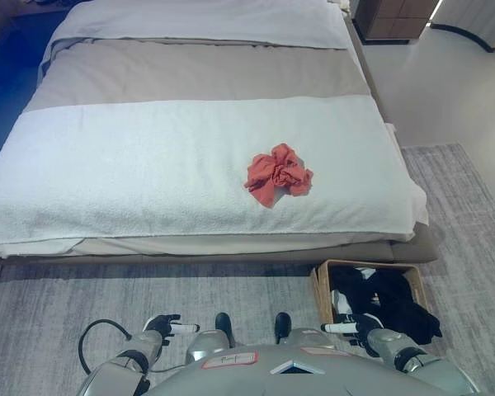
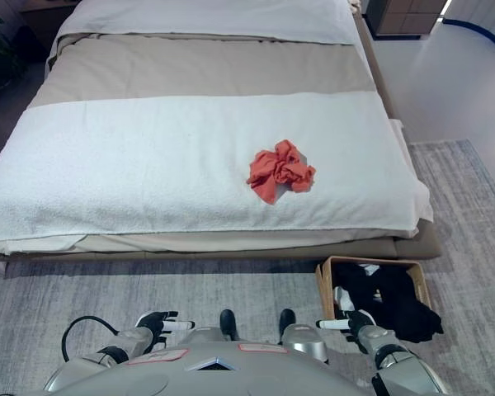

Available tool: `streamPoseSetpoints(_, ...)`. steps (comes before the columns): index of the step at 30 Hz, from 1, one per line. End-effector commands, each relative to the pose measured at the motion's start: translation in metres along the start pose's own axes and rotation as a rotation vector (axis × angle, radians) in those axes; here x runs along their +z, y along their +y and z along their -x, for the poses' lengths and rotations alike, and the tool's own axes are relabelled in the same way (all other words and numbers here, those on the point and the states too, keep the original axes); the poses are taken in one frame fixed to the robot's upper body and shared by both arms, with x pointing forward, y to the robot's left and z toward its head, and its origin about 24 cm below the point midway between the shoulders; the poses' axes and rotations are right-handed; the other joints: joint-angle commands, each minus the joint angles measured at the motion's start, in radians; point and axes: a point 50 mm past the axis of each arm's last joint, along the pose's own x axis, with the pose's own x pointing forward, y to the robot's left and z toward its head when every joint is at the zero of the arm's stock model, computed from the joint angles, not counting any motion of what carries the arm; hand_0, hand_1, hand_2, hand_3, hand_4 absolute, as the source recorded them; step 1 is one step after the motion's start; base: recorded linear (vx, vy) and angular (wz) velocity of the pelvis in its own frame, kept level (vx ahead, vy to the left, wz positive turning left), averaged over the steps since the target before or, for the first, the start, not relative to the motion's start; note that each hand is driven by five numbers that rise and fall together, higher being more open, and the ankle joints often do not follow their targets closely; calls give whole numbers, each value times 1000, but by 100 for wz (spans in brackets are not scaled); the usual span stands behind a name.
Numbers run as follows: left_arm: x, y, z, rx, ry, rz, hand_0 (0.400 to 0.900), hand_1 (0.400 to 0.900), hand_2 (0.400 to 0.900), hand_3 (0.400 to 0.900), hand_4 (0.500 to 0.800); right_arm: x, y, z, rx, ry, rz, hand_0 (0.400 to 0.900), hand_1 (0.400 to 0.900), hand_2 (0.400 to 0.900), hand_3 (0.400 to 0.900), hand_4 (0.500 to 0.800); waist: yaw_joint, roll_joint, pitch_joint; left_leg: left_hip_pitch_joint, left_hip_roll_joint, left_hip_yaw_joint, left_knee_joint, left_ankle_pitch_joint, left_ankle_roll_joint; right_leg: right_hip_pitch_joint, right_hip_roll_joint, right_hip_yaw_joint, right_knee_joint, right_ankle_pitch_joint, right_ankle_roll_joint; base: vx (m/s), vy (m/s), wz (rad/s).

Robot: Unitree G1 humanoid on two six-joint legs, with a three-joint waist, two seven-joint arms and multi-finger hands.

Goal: Put the clothes on the bed into the basket.

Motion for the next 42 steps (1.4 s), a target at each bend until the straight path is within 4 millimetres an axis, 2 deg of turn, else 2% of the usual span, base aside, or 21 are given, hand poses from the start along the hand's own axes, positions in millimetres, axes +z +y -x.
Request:
streamPoseSetpoints(1,18,17,0,45,-22,0,900,900,900,900,800,12,-3,-1,-11,-14,63,900,900,900,900,800,8,-40,16,60,-32,-25,6,-126,-3,40,-41,16,4,-66,69,0,0,0)
streamPoseSetpoints(34,17,21,0,57,-22,-5,900,900,900,900,800,10,-5,0,-14,-5,67,900,900,900,900,800,9,-41,15,63,-29,-28,6,-127,-6,44,-40,11,4,-71,66,0,0,0)
streamPoseSetpoints(42,21,25,0,68,-32,-13,900,900,900,900,800,9,-5,0,-13,-5,63,900,900,900,900,800,3,-39,18,63,-21,-45,6,-122,-7,39,-29,17,33,-96,53,1,-34,9)
